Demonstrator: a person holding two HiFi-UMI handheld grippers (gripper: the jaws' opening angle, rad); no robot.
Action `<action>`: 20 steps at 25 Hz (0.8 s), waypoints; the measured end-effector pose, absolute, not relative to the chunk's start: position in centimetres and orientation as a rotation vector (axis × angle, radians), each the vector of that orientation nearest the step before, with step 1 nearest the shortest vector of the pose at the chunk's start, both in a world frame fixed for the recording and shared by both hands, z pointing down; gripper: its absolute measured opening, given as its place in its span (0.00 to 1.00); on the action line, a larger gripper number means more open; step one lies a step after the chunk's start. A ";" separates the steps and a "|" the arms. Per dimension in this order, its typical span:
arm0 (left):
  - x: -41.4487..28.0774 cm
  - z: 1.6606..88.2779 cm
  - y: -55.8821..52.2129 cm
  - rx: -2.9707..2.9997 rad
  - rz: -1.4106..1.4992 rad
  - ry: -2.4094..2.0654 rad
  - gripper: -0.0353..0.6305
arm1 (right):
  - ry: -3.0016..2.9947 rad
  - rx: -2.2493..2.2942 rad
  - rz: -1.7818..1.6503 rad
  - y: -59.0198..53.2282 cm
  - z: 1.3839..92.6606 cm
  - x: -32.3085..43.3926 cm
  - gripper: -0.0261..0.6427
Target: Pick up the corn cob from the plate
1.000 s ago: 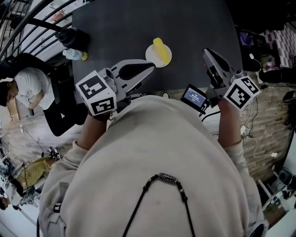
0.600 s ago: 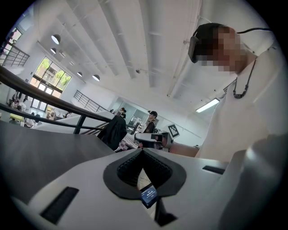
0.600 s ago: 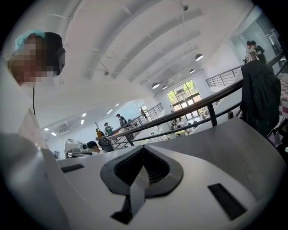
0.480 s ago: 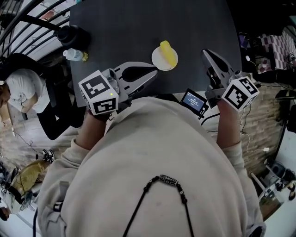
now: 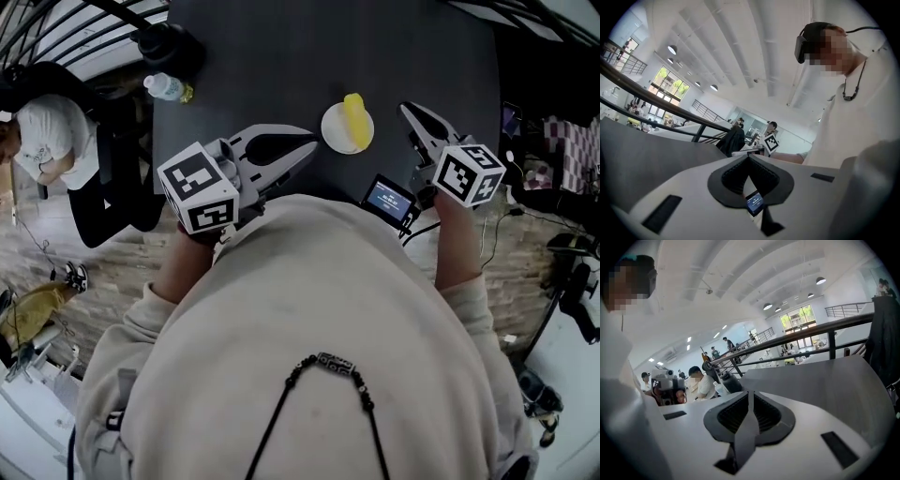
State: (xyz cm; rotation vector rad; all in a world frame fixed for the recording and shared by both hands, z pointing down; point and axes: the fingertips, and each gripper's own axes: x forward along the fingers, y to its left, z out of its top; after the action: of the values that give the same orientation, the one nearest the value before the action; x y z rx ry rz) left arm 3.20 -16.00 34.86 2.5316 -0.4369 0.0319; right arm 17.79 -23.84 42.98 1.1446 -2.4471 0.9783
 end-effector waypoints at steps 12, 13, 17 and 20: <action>-2.1 36.3 -15.5 2.385 -0.023 -0.774 0.05 | -2.124 0.911 1.094 -28.2 56.6 16.5 0.19; -2.7 36.4 -15.4 2.373 -0.031 -0.798 0.05 | -2.108 0.896 1.096 -28.3 57.3 16.3 0.20; -4.4 36.5 -14.9 2.337 -0.053 -0.868 0.05 | -2.040 0.860 1.107 -28.4 59.9 15.8 0.25; -5.1 36.6 -14.3 2.318 -0.051 -0.911 0.05 | -1.995 0.838 1.156 -28.2 61.6 15.7 0.29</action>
State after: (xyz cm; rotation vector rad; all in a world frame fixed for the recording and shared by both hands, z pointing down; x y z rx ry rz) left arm -5.07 -14.28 36.61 2.3184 -0.9109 -0.0508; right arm 15.74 -28.19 61.65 0.8383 -1.9953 1.1562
